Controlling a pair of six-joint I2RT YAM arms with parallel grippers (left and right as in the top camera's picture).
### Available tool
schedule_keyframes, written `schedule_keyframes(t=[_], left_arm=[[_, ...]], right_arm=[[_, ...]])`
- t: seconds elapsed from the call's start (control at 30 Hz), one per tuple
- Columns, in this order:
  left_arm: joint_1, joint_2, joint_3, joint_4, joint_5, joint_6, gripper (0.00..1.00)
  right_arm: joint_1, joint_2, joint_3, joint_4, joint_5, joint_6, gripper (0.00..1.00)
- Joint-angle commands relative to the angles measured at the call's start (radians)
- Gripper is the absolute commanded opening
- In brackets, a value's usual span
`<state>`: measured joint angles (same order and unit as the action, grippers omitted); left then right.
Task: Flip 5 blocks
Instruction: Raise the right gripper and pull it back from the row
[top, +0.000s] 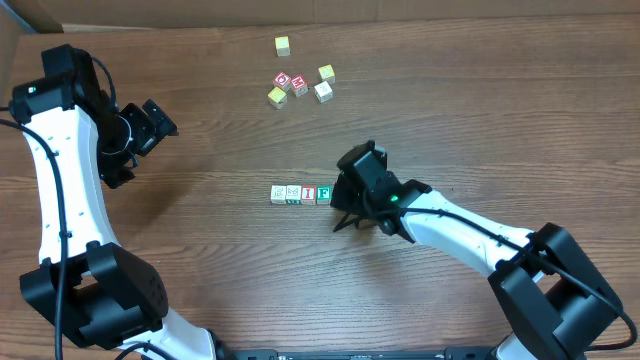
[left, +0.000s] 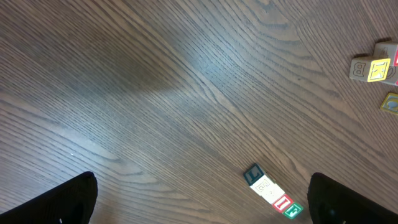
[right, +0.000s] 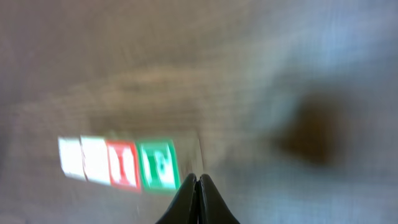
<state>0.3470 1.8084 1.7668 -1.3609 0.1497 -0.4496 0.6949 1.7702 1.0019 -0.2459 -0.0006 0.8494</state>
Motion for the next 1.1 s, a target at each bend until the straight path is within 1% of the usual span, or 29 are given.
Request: schedule_keyframes(t=[0.0,0.2,0.33,0.43,0.57,0.73,0.87,1.07], left_arm=[[-0.001,-0.013,0.018,0.004,-0.002,0.000,1.00],[-0.001,-0.013,0.018,0.004,-0.002,0.000,1.00],[-0.001,-0.013,0.018,0.004,-0.002,0.000,1.00],[-0.001,-0.013,0.018,0.004,-0.002,0.000,1.00],[-0.001,-0.013,0.018,0.004,-0.002,0.000,1.00],[-0.001,-0.013,0.018,0.006,-0.003,0.000,1.00],[-0.001,-0.013,0.018,0.005,-0.003,0.000,1.00],[-0.001,-0.013,0.018,0.006,-0.003,0.000,1.00]], right_arm=[[-0.029,0.008,0.002,0.071,0.069,-0.098,0.04],[-0.076,0.056,0.002,0.192,0.066,-0.101,0.04],[-0.082,0.092,0.002,0.272,-0.010,-0.171,0.04],[-0.080,0.115,0.002,0.302,-0.055,-0.173,0.04],[-0.080,0.120,0.002,0.255,-0.054,-0.156,0.04],[-0.080,0.120,0.002,0.183,-0.066,-0.065,0.04],[-0.077,0.121,0.001,0.179,-0.152,-0.060,0.04],[-0.060,0.121,0.001,0.162,-0.159,-0.050,0.04]])
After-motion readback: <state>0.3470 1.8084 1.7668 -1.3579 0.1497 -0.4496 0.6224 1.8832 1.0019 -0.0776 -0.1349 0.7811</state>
